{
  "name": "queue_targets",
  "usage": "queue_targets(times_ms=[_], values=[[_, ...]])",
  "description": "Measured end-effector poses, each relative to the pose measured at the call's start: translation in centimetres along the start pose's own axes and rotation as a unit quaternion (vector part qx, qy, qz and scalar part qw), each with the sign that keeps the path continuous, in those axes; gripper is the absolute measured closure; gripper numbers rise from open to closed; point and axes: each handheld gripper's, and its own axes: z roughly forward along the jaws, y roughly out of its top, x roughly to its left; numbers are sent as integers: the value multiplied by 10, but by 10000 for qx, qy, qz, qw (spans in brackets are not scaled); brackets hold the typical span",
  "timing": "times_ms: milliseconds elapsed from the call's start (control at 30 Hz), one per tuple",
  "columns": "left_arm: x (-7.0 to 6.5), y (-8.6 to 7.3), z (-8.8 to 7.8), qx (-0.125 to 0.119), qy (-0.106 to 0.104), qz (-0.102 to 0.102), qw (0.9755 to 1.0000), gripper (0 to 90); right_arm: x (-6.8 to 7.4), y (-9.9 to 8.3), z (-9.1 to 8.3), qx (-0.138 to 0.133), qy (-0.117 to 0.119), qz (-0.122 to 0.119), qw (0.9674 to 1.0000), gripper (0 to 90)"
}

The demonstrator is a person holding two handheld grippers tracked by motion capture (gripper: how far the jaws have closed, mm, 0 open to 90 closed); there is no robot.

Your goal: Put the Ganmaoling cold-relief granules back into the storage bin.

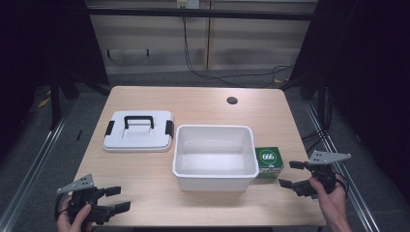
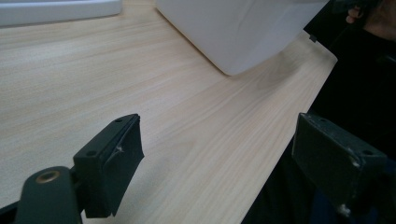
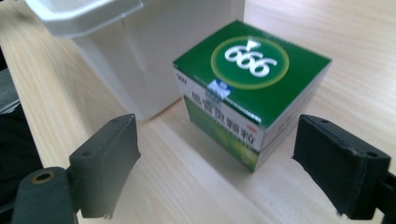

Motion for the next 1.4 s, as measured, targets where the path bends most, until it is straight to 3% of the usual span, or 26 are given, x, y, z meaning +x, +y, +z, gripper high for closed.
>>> queue_targets(times_ms=[33, 100, 133, 233, 433, 567, 700, 767, 933, 1267, 1400], values=[[0, 0, 0, 7, 4, 4, 10000, 160, 1, 4, -1, -10, -127, -4, 9999, 134], [0, 0, 0, 6, 6, 1, 10000, 160, 0, 5, -1, 0, -102, -11, 9999, 133], [0, 0, 0, 2, 7, -3, 10000, 160, -1, 7, -2, -15, 97, -26, 9999, 141], [0, -1, -1, -15, 3, -21, 10000, 160, -3, 10, -1, 51, -3, -62, 10000, 134], [0, -1, 0, -4, 16, -28, 10000, 160, -2, 19, -2, 91, 68, -185, 9998, 131], [0, -1, -1, -20, 14, -34, 10000, 160, -4, 38, -2, 160, 38, -178, 9997, 134], [1, -1, -2, -29, 30, -20, 10000, 159, -7, 48, 0, 57, 130, -194, 9997, 135], [1, -1, -2, -25, 24, -16, 10000, 160, -8, 56, 2, 187, 91, -282, 9994, 135], [0, -1, -2, -32, 18, -19, 10000, 160, -9, 67, 5, 372, 267, -567, 9973, 132], [0, -1, -2, -63, 11, -51, 10000, 160, -17, 90, 9, 649, 486, -748, 9939, 132], [0, -1, -2, -61, 5, -42, 10000, 160, -15, 100, 14, 942, 638, -980, 9887, 134]])
